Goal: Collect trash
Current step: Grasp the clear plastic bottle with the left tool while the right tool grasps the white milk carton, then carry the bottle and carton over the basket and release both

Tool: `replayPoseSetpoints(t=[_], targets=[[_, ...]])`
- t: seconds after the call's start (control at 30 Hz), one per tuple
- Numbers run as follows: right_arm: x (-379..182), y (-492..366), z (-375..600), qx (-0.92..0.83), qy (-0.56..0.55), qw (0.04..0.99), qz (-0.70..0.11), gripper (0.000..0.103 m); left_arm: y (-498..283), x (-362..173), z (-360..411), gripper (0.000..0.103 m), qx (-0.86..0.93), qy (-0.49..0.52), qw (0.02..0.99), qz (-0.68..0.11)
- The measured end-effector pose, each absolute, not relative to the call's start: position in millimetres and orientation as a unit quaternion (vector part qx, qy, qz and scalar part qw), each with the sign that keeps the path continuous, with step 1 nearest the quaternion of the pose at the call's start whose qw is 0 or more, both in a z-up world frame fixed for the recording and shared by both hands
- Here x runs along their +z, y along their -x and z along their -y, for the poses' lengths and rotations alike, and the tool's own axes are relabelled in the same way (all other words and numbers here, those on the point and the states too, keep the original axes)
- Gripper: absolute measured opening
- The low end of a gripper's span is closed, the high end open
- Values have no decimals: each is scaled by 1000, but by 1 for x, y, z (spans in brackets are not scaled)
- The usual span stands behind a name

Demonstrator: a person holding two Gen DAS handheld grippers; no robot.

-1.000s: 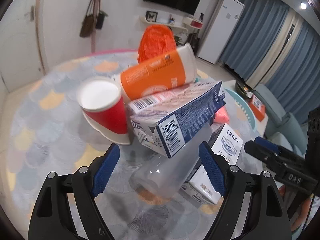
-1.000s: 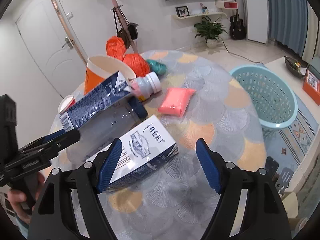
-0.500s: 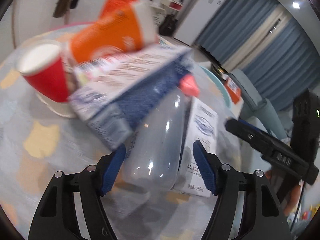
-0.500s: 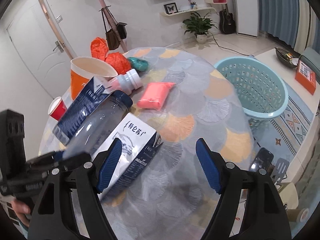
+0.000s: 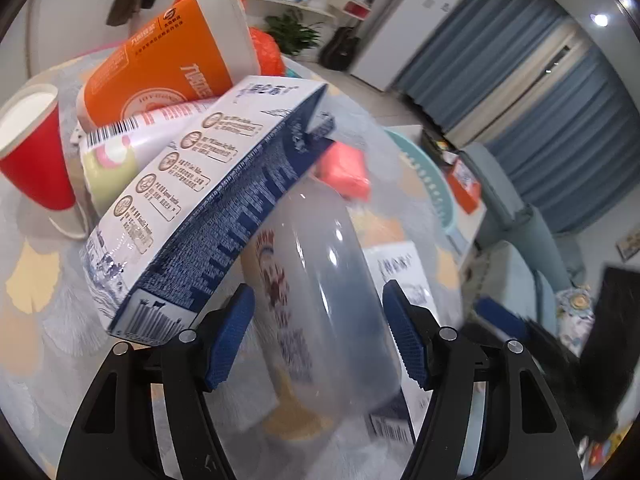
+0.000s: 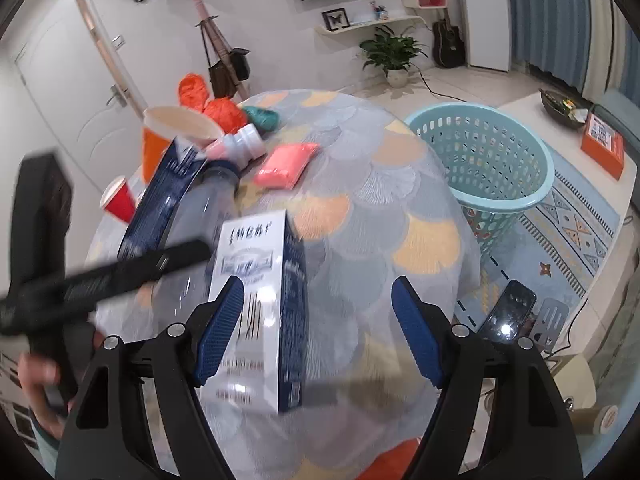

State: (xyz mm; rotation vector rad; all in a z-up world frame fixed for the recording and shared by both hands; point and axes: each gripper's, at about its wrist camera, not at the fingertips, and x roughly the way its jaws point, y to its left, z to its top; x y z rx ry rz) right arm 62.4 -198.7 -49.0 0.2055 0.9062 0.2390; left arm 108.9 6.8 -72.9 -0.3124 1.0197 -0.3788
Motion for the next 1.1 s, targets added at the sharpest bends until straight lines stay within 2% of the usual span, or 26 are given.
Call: replayPoseSetpoints(t=[0.17,0.27,0.3,0.4,0.57,0.7,0.73,0.87,1.1], targets=[[-52,-48,188,129,-84,885,-440,72,-120,-65,3,65,-137,122,857,-482],[-54,-42,179,144,-79,881,-443,73,-117,-60,-2,49,-127,114,859,-483],[-55,-41,173,152,-76,879,-446,73,-118,-61,-4,48,-128,117,857,-485],[-61,-42,160,151,-65,874,-456,77,-117,-60,-9,49,-124,124,858,-483],[-78,-55,151,126,-55,864,-485,77,-121,-63,2,51,-119,108,858,-488],[-78,-58,149,101,-30,872,-477,76,-120,-67,6,49,-104,82,864,-486],[-78,-60,149,97,-27,874,-476,75,-120,-68,9,48,-101,78,865,-485],[-80,-68,155,87,-13,877,-473,56,-117,-68,15,48,-98,66,870,-478],[-67,-65,178,102,-17,889,-447,54,-105,-61,8,46,-168,121,866,-455]])
